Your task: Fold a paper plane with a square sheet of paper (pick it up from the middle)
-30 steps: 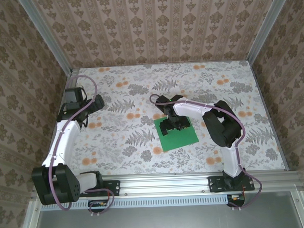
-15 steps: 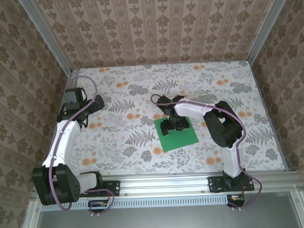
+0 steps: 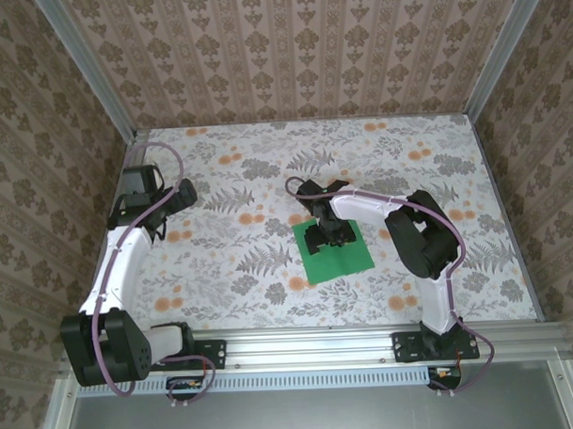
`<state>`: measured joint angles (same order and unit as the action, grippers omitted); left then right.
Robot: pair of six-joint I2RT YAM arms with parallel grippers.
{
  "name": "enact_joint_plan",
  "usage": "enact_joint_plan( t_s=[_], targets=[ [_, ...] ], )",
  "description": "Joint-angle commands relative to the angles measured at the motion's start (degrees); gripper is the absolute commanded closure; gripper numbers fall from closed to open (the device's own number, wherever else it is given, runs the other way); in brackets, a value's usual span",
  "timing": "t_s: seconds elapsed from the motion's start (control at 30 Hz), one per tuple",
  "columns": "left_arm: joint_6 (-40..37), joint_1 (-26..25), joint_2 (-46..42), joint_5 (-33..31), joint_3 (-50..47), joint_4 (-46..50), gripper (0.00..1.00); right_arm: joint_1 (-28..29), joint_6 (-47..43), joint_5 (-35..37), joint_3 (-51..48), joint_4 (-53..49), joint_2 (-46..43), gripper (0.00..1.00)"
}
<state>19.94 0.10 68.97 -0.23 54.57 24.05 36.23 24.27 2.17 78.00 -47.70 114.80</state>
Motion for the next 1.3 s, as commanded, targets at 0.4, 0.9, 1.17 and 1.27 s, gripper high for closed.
enact_joint_plan(
  t_s=[0.4, 0.9, 1.17, 1.27],
  targets=[
    [0.67, 0.47, -0.15, 4.27, 0.89, 0.82, 0.00, -1.15, 2.44, -4.98, -1.58, 4.01, -1.13, 0.55],
    [10.65, -11.88, 6.37, 10.80, -1.56, -6.29, 0.00, -6.19, 15.75, -38.17, -5.66, 36.83, -7.01, 0.67],
    [14.76, -22.52, 16.76, 9.17, 1.06, -11.70, 0.08, -9.39, 14.51, -36.90, -9.08, 38.91, -2.97, 0.67],
    [16.87, -24.79, 19.93, 9.20, 1.64, -13.47, 0.13, -10.33, 11.97, -35.78, -9.17, 36.72, -1.55, 0.67]
  ],
)
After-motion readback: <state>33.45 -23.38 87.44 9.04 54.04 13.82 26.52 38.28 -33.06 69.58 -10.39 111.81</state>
